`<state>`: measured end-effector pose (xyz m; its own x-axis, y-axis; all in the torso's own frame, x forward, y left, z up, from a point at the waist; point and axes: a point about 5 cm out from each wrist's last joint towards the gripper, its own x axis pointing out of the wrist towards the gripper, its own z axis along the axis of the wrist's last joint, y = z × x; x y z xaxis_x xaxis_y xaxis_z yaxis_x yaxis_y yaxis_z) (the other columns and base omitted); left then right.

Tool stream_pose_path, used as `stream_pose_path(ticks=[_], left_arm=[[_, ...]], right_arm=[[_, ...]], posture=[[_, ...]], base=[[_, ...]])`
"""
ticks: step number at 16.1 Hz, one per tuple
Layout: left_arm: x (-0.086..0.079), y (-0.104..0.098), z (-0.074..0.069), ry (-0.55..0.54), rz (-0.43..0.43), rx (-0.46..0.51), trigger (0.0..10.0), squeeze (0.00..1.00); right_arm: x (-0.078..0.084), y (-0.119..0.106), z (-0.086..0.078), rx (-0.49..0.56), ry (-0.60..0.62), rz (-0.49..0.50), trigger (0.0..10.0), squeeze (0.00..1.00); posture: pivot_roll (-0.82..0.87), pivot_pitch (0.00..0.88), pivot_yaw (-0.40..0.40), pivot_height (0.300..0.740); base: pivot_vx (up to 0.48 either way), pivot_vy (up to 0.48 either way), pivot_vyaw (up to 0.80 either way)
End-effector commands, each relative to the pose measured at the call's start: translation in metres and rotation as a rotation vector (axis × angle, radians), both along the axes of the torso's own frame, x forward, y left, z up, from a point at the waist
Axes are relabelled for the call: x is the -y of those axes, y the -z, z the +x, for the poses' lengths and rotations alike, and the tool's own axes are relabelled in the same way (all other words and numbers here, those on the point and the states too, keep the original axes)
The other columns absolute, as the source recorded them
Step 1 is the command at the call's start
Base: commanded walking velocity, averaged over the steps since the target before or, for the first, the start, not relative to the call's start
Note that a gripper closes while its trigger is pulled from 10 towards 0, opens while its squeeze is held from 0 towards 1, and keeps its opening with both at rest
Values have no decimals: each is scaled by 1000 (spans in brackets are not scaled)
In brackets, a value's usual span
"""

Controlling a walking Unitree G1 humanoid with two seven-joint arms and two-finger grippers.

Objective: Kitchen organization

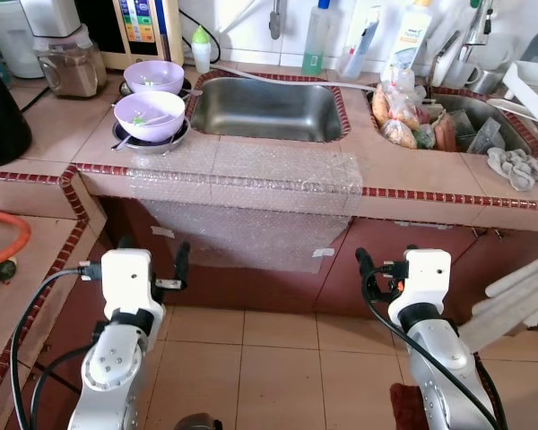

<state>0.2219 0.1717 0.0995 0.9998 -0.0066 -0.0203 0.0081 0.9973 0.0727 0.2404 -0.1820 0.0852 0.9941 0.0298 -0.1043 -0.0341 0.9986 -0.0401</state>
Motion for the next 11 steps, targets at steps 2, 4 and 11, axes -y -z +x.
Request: stream_pose_path(ticks=[2, 4, 11], left_arm=[[1, -9, 6, 10, 4, 27, 10000, 0], [3, -18, 14, 12, -20, 56, 10000, 0], [-4, -14, 37, 30, -38, 49, 10000, 1000]], right_arm=[[1, -15, 13, 68, 18, 1, 10000, 0], [3, -23, 25, 94, 51, 35, 10000, 0], [-2, -24, 37, 141, 81, 95, 10000, 1000]], posture=[[53, 15, -21, 740], [51, 14, -9, 740], [29, 0, 45, 740]], base=[[0, 0, 0], [0, 0, 0], [0, 0, 0]])
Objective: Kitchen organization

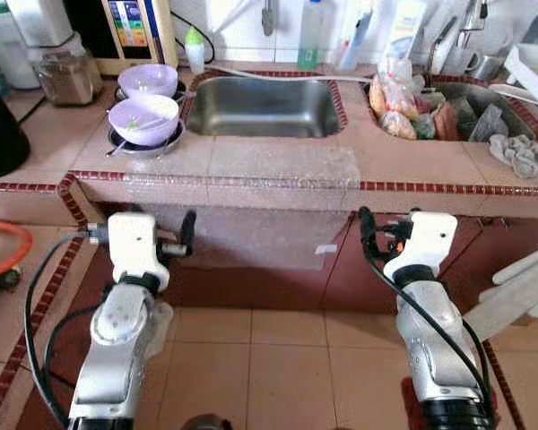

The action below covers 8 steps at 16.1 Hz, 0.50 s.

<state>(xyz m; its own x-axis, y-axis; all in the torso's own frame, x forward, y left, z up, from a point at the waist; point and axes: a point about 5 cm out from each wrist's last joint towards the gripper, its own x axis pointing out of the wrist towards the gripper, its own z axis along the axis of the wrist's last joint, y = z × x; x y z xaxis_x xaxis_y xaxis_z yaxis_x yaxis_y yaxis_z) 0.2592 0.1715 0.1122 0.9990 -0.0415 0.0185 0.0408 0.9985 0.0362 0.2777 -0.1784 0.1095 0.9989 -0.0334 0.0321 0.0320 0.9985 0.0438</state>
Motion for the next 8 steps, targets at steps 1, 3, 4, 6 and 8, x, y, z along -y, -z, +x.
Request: stream_pose_path(ticks=[1, 3, 4, 6, 8], left_arm=[[-7, 0, -1, -22, 12, 8, 10000, 1000], [-9, 2, -5, -48, 8, 12, 10000, 1000], [-7, 3, -6, -50, -7, 12, 10000, 1000], [-2, 4, -6, -50, 1, 11, 10000, 0], [1, 1, -5, -45, -10, 18, 10000, 0]], right_arm=[[2, 2, -2, 1, 12, 9, 10000, 1000], [4, 7, -5, -14, 17, 7, 10000, 1000], [6, 10, -7, -24, 26, 7, 10000, 1000], [6, 16, -9, -52, 36, 9, 10000, 1000], [-1, 15, -9, -47, -10, 2, 10000, 0]], posture=[[29, 1, 41, 740], [35, 2, 28, 740], [38, 2, 19, 740], [46, 0, 0, 740], [44, 8, -4, 740]], base=[[0, 0, 0], [0, 0, 0], [0, 0, 0], [0, 0, 0], [0, 0, 0]])
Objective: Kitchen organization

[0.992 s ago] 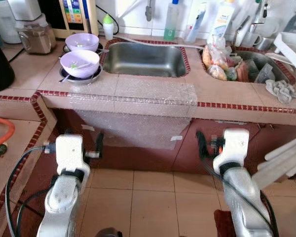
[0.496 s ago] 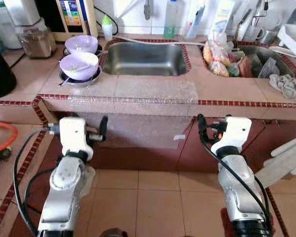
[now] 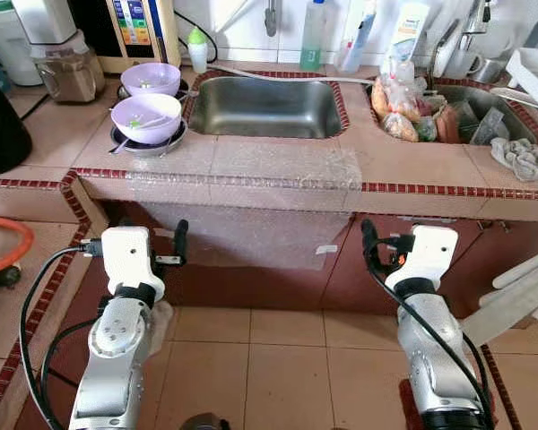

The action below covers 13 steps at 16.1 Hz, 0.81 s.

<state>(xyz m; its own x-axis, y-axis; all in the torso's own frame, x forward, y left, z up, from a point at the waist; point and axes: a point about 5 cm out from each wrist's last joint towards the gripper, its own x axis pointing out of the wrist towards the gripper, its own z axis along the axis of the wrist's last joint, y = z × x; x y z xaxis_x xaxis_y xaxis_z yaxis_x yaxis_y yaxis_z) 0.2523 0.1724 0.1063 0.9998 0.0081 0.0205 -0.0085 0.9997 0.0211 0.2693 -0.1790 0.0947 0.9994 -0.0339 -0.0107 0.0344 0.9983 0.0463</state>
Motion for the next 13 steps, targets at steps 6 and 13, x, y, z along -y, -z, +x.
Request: stream_pose_path(ticks=[6, 13], left_arm=[[9, -15, 3, 19, 11, 47, 10000, 0], [12, -24, 3, 25, 1, 73, 10000, 0]], right_arm=[[-8, -8, 9, 29, -81, -40, 10000, 0], [-10, -23, 13, 81, -103, -17, 10000, 0]], posture=[[69, 13, -26, 740], [51, 24, -24, 740]], base=[[0, 0, 527], [0, 0, 558]])
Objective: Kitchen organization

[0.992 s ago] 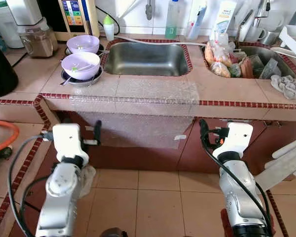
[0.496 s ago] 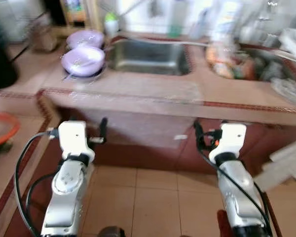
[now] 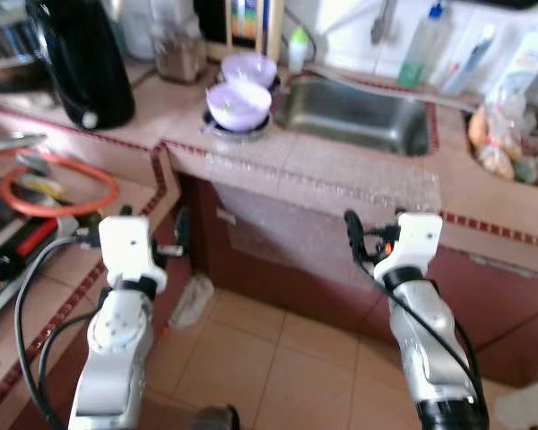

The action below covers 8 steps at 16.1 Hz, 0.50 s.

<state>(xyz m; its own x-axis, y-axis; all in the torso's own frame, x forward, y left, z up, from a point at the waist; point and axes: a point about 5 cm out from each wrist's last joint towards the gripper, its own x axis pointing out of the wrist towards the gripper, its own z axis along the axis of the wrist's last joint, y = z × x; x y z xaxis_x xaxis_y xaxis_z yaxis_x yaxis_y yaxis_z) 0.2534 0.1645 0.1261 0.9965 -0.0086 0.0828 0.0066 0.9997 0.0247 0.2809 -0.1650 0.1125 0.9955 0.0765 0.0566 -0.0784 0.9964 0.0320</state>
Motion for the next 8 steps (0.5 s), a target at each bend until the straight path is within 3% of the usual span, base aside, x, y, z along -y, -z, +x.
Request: stream_pose_path(ticks=[1, 3, 8], left_arm=[[5, -5, 2, 10, -5, 11, 10000, 0], [7, -8, 2, 10, -15, 19, 10000, 0], [10, -15, 3, 14, -23, 43, 10000, 0]], right_arm=[[4, -7, 2, 22, 2, -13, 10000, 0], [5, -11, 4, 33, 2, -17, 10000, 0], [1, -20, 5, 62, -16, -25, 10000, 0]], posture=[[51, 24, -24, 740], [49, 31, -27, 740], [48, 34, -31, 740]], base=[[0, 0, 0], [0, 0, 0], [305, 0, 0]])
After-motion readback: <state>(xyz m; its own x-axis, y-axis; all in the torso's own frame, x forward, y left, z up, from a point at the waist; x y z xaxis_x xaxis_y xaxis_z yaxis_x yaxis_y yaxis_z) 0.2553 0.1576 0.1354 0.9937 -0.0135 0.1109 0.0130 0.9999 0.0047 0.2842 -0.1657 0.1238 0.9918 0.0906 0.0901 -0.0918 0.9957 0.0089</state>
